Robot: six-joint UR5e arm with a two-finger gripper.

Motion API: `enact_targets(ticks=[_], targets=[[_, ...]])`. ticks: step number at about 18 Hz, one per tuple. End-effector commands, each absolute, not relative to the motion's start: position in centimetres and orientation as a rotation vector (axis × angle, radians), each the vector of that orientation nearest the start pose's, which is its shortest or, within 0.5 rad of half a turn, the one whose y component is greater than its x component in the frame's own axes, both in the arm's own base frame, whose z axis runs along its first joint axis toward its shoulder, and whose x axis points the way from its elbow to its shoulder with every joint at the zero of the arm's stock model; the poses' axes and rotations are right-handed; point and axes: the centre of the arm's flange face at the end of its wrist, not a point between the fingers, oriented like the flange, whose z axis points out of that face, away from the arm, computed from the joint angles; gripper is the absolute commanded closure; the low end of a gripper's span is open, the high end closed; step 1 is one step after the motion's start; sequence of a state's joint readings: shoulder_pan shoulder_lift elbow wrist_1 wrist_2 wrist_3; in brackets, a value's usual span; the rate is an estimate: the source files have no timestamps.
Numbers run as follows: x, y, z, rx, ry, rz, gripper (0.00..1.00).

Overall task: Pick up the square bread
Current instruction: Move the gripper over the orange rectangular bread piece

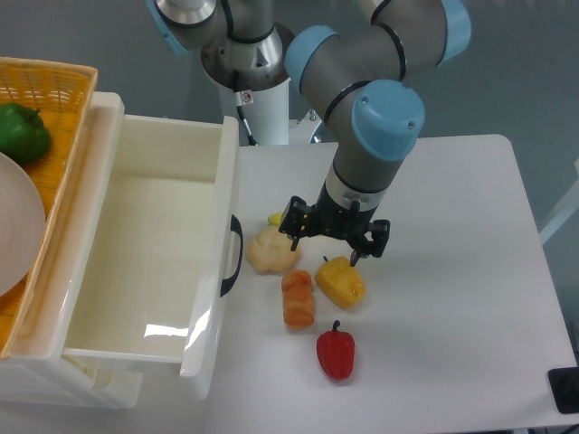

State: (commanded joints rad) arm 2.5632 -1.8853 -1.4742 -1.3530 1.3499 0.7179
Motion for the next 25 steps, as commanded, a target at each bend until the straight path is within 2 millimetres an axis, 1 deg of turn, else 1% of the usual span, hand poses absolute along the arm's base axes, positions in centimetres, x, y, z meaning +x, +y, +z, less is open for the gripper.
enact_targets(ticks=[3,6,7,10,12,14,17,19,23,25], targets=[[-43.0,46.3,39.1,-2.931,-0.400,-0.199,0.00],[-43.0,46.3,39.1,-2.932,-0.379,-0.190,0.00],[-42.9,46.5,39.0,-2.936,-0.353,-0.190,0.00],[-42.8,46.5,38.8,-2.939,-0.356,-0.193,0.00],[-42.7,46.5,38.5,-2.939,-0.377,-0.203,0.00],[-42.8,46.6,38.3,-2.918,-0.390,-0.178,0.00],[-42.7,46.6,37.1,-2.887,-0.456,-0.138,0.00],[-42.8,46.8,36.6,-2.884,-0.509,-0.151,0.00],[-42.8,47.2,35.1,-2.901,-0.512,-0.179,0.00],[-42.2,47.6,33.7,-2.915,-0.521,-0.210,0.00]])
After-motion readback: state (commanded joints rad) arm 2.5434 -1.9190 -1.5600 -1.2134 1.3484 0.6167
